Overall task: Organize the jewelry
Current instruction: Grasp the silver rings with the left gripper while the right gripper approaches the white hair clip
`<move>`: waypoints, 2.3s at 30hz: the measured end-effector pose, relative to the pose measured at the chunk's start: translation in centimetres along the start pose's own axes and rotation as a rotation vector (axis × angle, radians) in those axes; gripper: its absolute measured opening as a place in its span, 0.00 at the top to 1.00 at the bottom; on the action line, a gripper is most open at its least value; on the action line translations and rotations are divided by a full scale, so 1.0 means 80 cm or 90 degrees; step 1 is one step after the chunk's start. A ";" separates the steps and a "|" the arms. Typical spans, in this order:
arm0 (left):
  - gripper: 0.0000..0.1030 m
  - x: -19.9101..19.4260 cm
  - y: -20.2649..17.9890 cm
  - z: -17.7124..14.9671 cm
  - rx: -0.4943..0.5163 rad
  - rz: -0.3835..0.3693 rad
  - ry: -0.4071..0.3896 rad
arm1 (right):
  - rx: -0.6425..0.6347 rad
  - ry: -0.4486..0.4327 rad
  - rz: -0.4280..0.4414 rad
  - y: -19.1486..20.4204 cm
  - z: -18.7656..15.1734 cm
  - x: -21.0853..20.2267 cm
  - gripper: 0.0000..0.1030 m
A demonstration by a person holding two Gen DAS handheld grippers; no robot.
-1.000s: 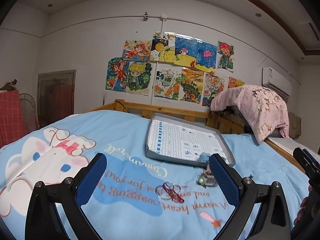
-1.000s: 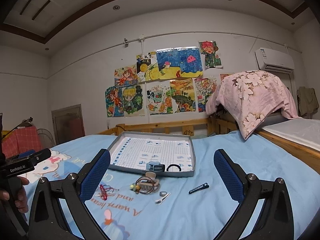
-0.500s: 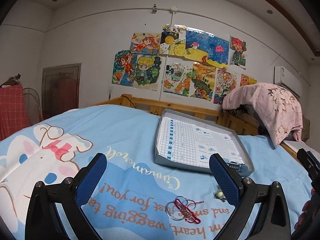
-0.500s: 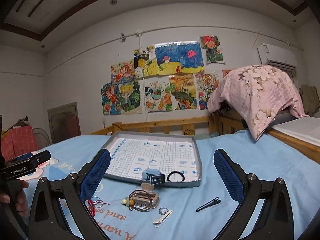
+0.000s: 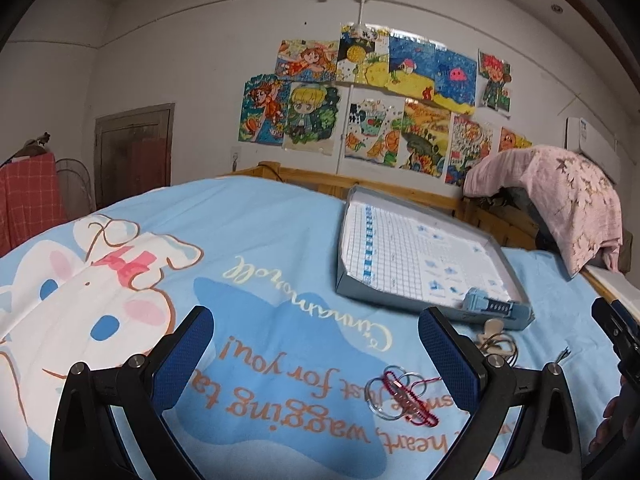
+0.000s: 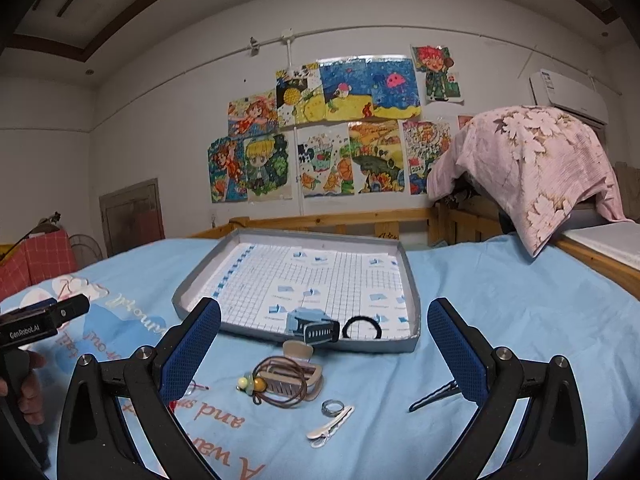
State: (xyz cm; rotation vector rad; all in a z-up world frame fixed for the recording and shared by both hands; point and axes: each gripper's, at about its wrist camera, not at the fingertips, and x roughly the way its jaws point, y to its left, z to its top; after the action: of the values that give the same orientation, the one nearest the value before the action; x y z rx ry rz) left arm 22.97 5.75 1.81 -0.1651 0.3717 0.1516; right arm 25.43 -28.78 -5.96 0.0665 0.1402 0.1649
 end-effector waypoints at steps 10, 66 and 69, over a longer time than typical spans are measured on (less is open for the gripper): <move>0.00 0.022 -0.008 -0.021 0.023 -0.022 0.058 | 0.019 0.043 0.009 -0.012 -0.021 0.012 0.01; 0.97 0.091 -0.040 -0.078 0.020 -0.201 0.284 | 0.037 0.305 0.021 -0.005 -0.102 0.090 0.57; 0.97 0.086 -0.046 -0.076 0.033 -0.214 0.282 | 0.043 0.316 0.013 -0.006 -0.103 0.090 0.69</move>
State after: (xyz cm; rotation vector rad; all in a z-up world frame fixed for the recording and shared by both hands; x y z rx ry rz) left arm 27.83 1.81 -5.85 -0.2085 0.7812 -0.2320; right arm 31.35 -27.58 -15.12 0.0935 0.6407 0.1942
